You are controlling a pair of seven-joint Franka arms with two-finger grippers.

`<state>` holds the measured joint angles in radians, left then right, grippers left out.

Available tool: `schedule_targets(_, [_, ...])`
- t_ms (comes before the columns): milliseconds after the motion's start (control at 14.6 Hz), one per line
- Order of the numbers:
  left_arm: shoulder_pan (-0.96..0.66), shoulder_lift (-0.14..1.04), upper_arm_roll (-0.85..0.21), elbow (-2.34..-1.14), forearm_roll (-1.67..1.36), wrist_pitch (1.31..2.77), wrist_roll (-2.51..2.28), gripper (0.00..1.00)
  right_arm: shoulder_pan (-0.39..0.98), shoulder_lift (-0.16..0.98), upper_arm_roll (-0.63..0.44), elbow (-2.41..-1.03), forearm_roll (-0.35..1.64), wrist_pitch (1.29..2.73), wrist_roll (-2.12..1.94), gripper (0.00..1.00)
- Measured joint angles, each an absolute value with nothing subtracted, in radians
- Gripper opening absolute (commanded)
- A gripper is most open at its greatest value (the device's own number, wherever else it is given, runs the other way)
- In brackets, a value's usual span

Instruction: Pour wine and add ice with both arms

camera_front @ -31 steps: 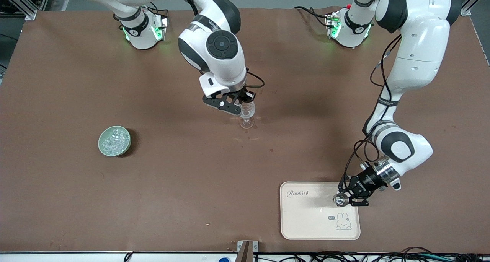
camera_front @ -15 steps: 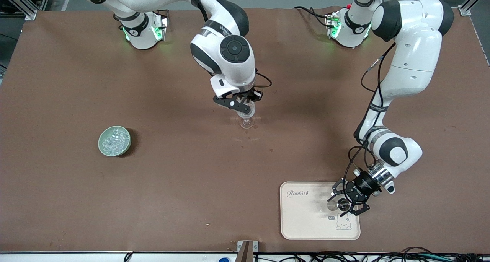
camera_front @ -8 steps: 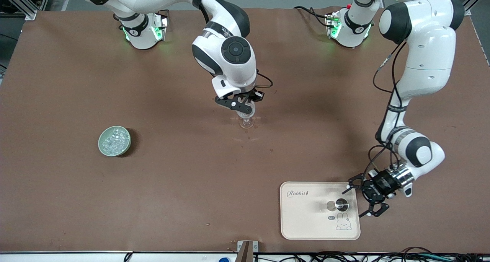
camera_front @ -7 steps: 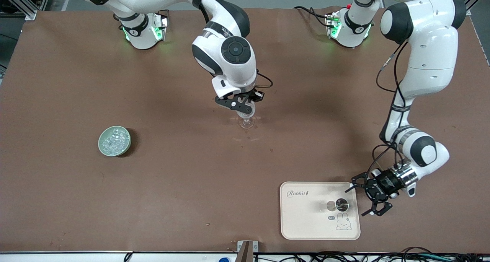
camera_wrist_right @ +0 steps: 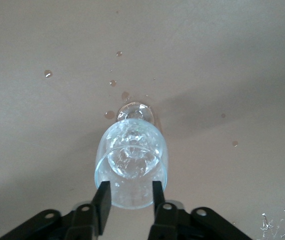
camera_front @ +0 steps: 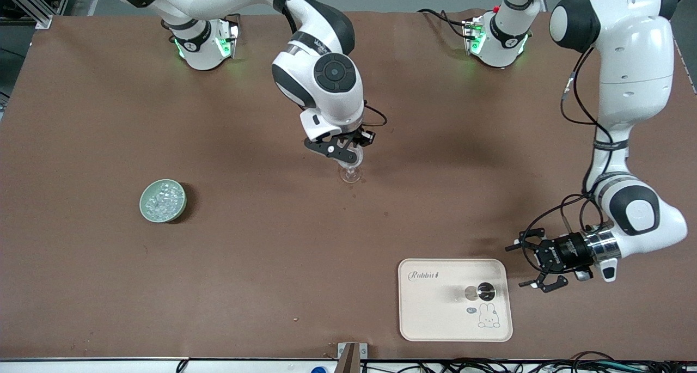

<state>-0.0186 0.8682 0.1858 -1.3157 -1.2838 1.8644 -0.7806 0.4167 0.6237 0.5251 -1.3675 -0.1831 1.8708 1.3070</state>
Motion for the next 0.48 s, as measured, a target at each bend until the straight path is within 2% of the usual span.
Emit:
schedule_targets(68, [-0.019,0.854,0.189,-1.303,-1.214,1.864,-0.782,1.00,0.413,0.624,0.524,-1.363,-0.183,1.868,1.307,1.00])
schedule_targets(273, [-0.019,0.816,0.218,-1.254,-1.049,1.866,-0.781,1.00,0.372,0.598,0.525,-1.332,-0.223,1.815,1.295,1.00])
schedule_targets(478, [-0.021,0.759,0.229,-1.209,-0.828,1.868,-0.781,1.00,0.271,0.512,0.546,-1.315,-0.312,1.737,1.221,1.00])
